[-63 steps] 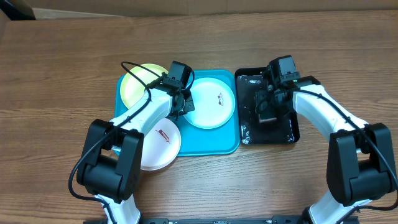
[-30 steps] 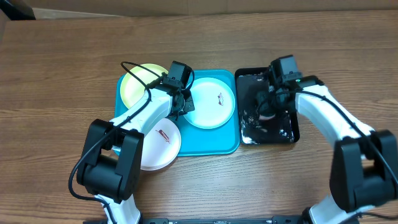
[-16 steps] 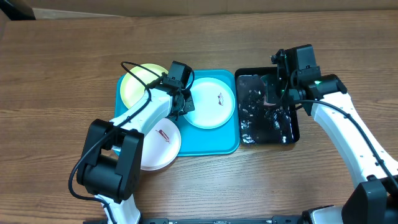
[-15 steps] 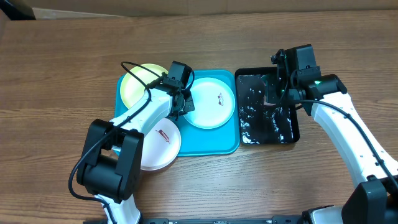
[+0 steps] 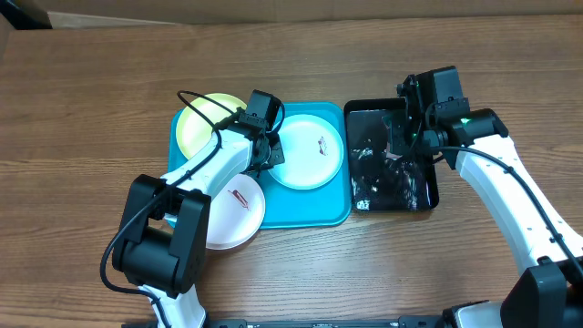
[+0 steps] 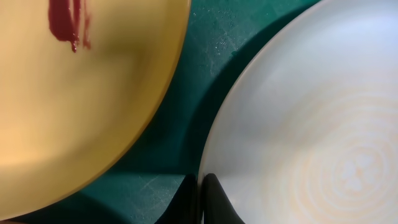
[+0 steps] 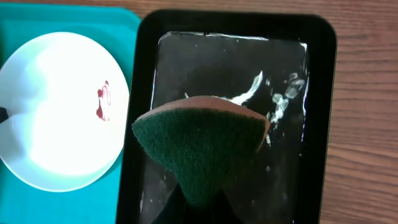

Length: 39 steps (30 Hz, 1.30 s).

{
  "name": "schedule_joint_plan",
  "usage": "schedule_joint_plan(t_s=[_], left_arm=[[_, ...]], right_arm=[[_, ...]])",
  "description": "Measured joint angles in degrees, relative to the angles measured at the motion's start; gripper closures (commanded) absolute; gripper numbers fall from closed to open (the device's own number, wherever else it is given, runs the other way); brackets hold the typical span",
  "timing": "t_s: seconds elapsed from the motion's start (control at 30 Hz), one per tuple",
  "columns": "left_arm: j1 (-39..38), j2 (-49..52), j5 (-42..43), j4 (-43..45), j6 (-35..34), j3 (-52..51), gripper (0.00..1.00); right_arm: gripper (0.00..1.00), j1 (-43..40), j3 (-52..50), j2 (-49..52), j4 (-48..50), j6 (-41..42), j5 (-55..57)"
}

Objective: Clean dirty plates on tray and stack at the side

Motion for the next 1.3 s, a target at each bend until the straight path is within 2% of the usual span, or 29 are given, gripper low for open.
schedule_joint_plan(t_s=[0.43,0.63,0.8,1.3], left_arm=[[0.00,-0.02,-0.28,-0.44,0.00,0.04,0.96],[0.00,-0.02,-0.31,-0.55,0.00,0.07,0.96],[0.00,-0.13,-0.50,-0.90,0.00,0.07,0.95],[0.00,-0.35,-1.62,-2.32,-1.51,0.07,0.96]], right_arm=[[0.96,0.00,-0.17,-0.02,0.00,0.96,0.24],[0.96,0.00,-5.88,-0.02,5.92,1.27,0.63],[0.96,0.00,-7.85,0.00,6.14,1.29,0.68],[0.96,0.00,-2.32,0.00,-1.09,3.93,0.42]])
